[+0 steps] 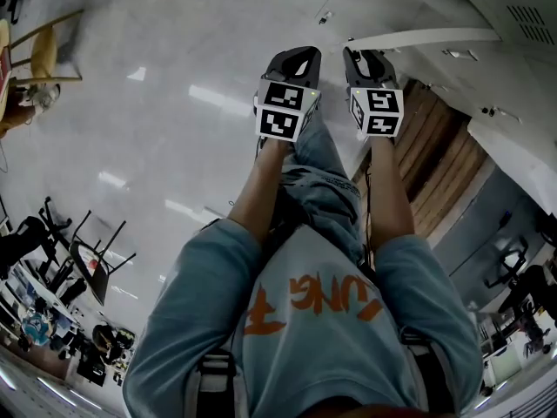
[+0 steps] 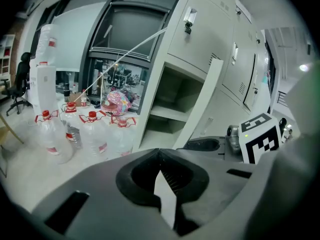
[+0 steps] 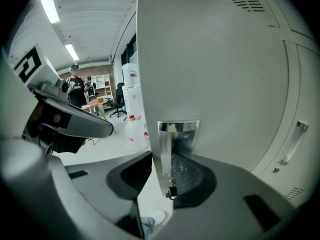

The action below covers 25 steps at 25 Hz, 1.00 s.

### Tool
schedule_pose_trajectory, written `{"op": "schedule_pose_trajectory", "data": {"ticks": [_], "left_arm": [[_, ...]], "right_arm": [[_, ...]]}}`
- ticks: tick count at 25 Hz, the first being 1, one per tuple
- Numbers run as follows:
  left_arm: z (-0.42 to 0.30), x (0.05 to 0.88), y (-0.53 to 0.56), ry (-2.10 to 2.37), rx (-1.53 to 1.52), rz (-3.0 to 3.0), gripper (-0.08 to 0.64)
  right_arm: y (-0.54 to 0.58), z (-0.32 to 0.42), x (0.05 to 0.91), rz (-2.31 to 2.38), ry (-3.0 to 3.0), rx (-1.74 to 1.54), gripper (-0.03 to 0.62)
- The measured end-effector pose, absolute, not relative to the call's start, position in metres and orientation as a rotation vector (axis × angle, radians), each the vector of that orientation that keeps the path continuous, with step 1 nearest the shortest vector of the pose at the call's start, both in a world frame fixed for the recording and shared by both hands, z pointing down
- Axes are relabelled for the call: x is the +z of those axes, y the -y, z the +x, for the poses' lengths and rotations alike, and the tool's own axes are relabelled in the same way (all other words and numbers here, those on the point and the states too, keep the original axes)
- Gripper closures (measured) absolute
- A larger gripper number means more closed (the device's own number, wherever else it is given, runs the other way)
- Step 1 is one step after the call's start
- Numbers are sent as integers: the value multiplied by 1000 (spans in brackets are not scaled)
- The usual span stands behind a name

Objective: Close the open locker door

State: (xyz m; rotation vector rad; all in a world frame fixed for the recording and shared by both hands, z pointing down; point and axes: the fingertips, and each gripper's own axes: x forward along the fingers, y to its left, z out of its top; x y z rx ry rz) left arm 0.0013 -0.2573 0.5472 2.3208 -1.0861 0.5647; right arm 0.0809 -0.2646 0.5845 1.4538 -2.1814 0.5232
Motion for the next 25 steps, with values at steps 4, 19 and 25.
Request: {"op": "schedule_pose_trajectory", "data": {"ticks": [4, 19, 25], "left_arm": [[-7, 546, 278, 1111, 554, 2307, 538], [3, 553, 361, 1098, 502, 2279, 538], [7, 557, 381, 1094, 477, 2271, 538]], "right_arm": [[285, 75, 583, 1464, 2182, 527, 468], [361, 75, 586, 1513, 2103, 560, 489], [387, 82, 590, 1545, 2052, 543, 506]]}}
